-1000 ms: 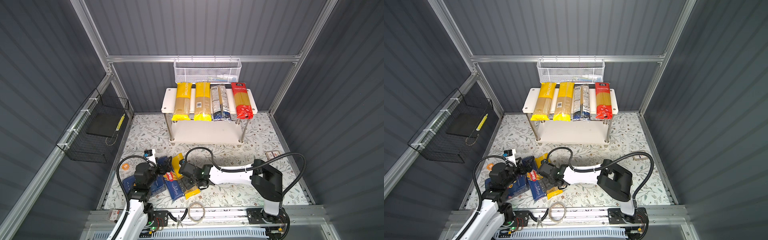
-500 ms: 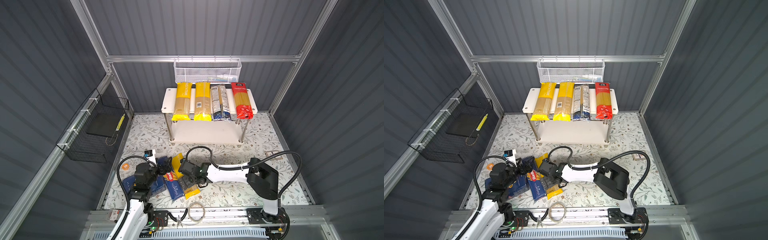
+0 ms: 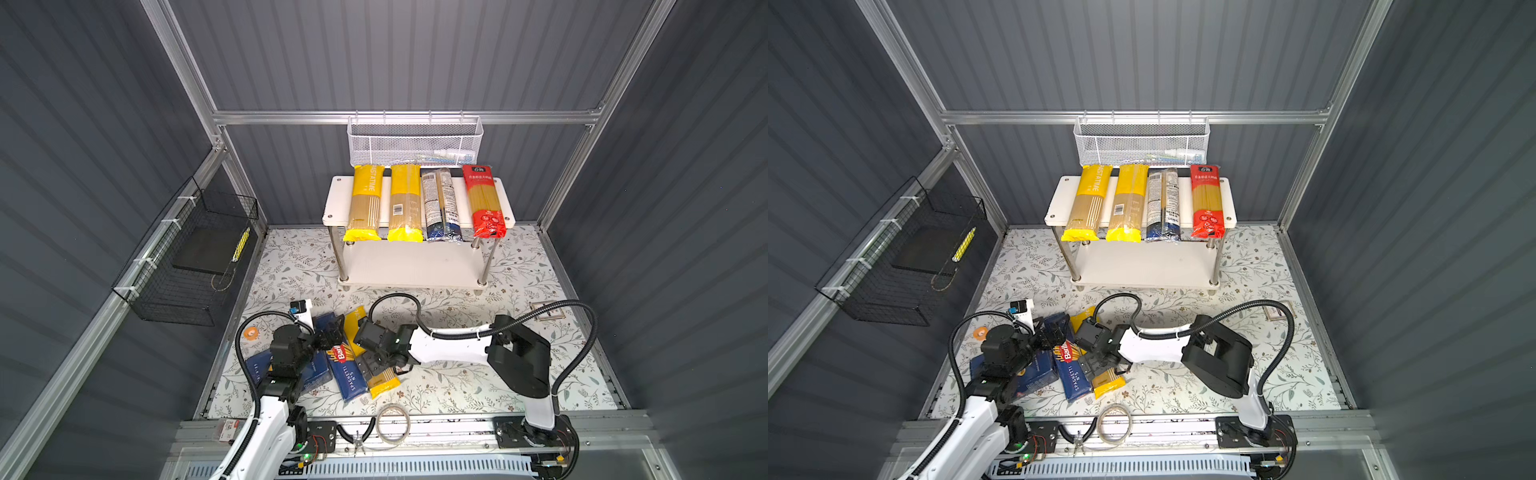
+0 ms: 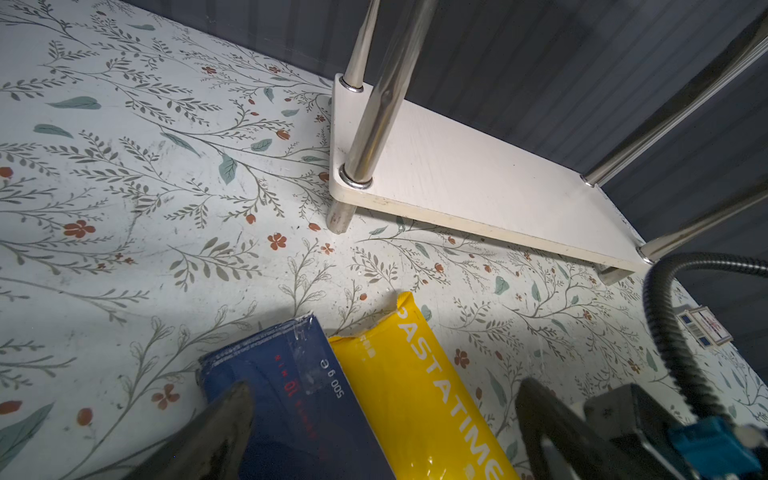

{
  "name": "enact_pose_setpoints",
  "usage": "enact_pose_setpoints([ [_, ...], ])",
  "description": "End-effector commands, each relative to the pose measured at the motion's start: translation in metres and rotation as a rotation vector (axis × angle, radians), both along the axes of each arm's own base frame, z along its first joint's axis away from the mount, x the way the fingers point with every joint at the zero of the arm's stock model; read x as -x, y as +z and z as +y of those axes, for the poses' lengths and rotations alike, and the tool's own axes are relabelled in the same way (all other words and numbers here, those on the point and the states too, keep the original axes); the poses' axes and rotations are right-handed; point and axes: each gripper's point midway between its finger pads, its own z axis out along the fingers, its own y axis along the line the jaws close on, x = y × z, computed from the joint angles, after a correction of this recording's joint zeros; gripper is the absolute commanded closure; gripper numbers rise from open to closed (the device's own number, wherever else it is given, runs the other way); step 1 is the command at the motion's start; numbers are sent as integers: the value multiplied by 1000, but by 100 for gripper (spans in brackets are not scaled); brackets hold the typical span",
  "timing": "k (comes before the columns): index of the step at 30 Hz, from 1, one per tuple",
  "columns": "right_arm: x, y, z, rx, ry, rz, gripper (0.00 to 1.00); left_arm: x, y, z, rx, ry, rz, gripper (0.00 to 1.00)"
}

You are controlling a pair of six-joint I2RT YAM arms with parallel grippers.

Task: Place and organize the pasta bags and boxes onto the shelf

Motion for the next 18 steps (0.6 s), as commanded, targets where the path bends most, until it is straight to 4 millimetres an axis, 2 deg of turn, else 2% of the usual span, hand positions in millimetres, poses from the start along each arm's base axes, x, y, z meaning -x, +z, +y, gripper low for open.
enact_pose_setpoints([
  [1,-5,-10,-18,101,-25,-13,1,0,7,-2,15,-8,-23,0],
  [6,-8,-16,-30,79,-69,24,1,0,7,-2,15,-5,-23,0],
  [14,-21,-16,-68,130,-121,4,1,0,6,-2,15,-5,-21,0],
  [16,-20,-13,-68,111,-106,2,1,-1,6,-2,16,-6,-22,0],
  [18,-15,-7,-56,50,-43,14,1,-1,6,-2,15,-6,-20,0],
])
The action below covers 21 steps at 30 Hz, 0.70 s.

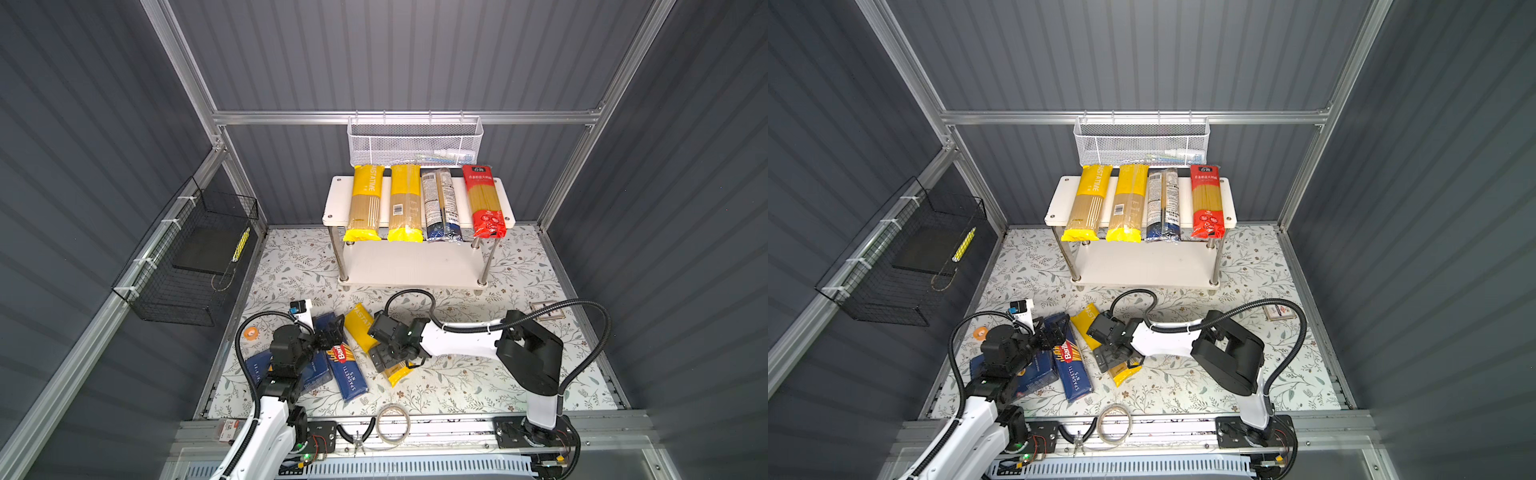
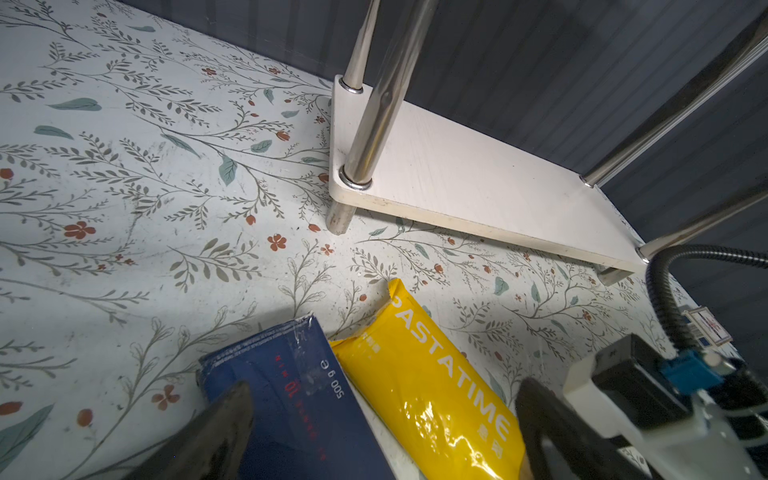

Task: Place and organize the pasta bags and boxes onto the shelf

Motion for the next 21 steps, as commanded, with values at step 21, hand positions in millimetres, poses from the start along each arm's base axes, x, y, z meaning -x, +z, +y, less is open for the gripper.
enact_pose_setpoints([
  [21,-1,-9,-11,122,183,-33,1,0,6,-4,15,-17,-22,0],
])
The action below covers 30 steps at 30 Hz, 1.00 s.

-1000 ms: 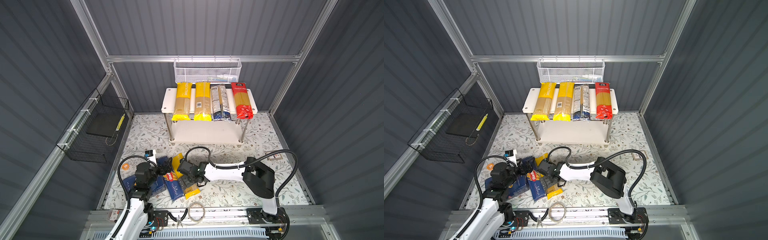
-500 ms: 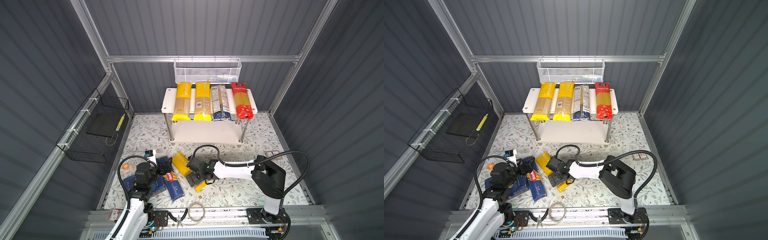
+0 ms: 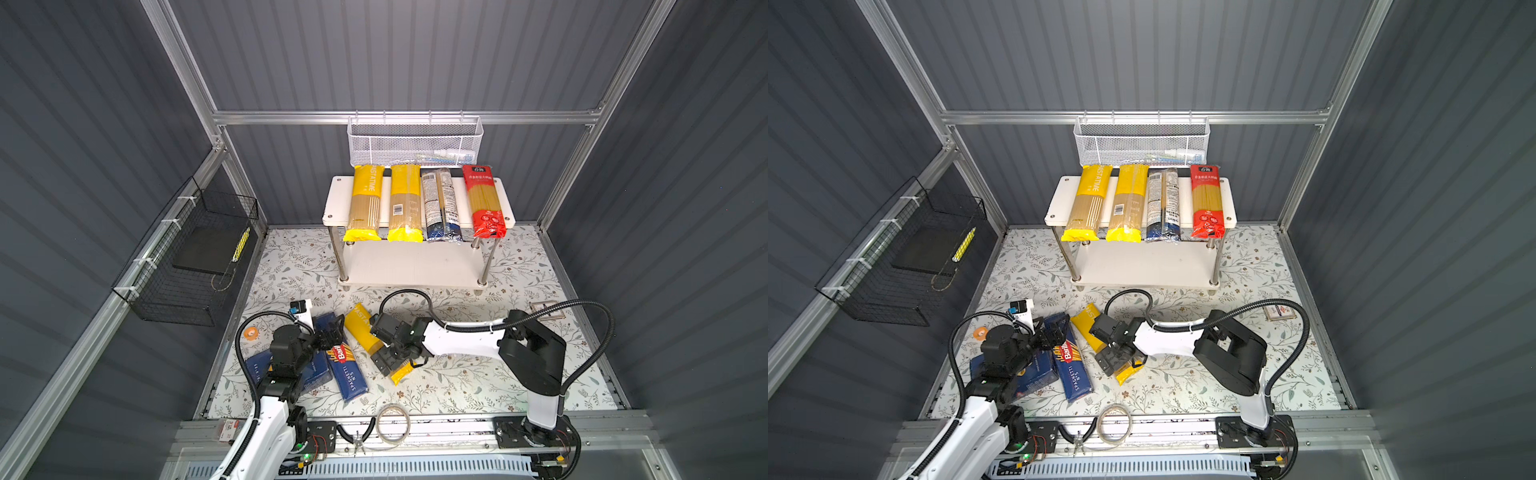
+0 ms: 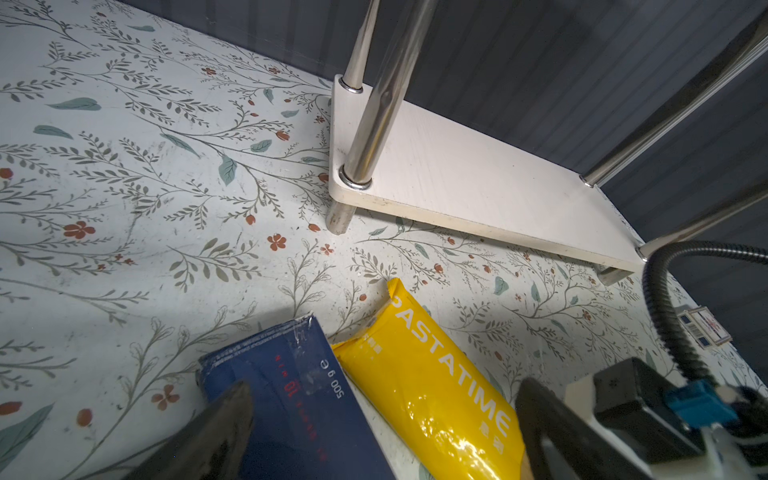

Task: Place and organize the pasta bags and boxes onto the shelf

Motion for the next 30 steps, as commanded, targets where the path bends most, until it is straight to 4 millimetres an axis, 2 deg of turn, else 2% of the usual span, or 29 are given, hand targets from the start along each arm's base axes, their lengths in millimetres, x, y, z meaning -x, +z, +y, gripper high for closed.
enact_pose_setpoints([
  [1,-5,-6,-12,75,-17,-15,1,0,7,-4,15,-16,-24,0],
  [7,-2,-11,-11,86,-18,-17,1,0,6,-4,15,-17,-21,0],
  [16,13,-19,6,68,26,10,1,-1,7,-4,14,-19,-25,0],
  [24,12,-32,-18,133,-42,-4,1,0,7,-4,15,-22,-26,0],
  [30,14,-35,-17,114,-45,6,1,1,7,-3,14,-15,-27,0],
])
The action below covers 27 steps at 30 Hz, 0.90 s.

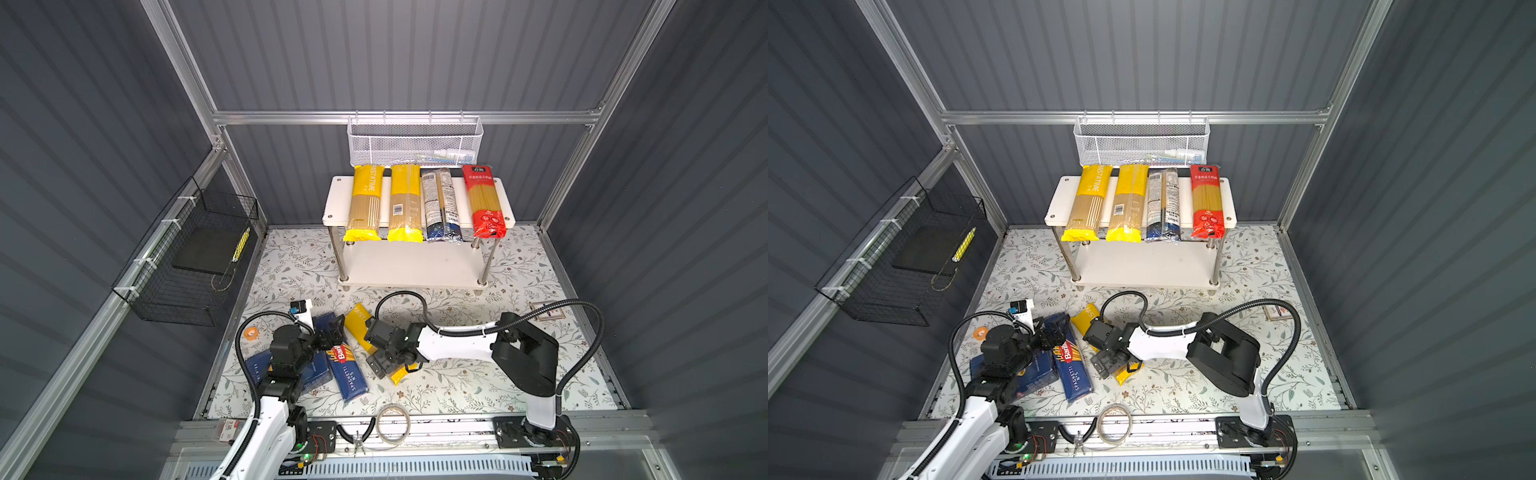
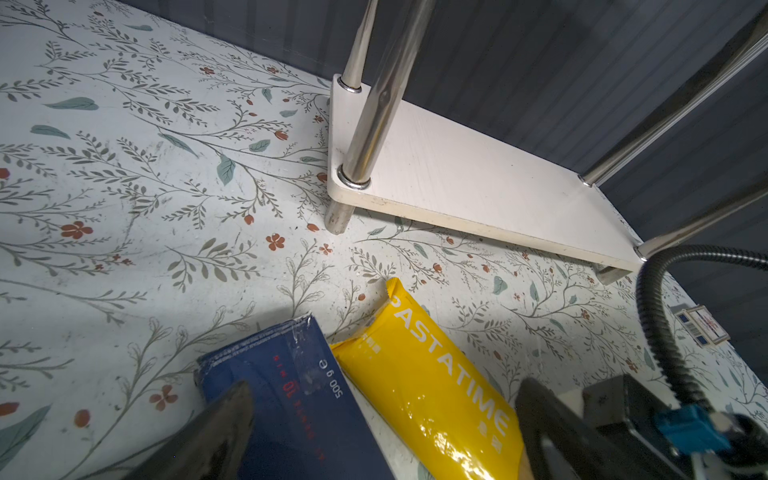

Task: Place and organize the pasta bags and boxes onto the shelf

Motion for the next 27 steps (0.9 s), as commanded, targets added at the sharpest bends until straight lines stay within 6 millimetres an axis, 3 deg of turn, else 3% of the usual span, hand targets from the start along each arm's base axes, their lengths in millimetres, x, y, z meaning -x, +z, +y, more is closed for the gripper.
enact_pose_setpoints([
  [1,11,-32,-28,115,-22,55,1,1,7,-2,13,-10,-27,0],
  [11,9,-32,-32,123,-56,44,12,1,7,-3,14,-13,-25,0],
  [27,3,-16,-26,25,-132,10,30,2,9,-4,15,-19,-33,0],
])
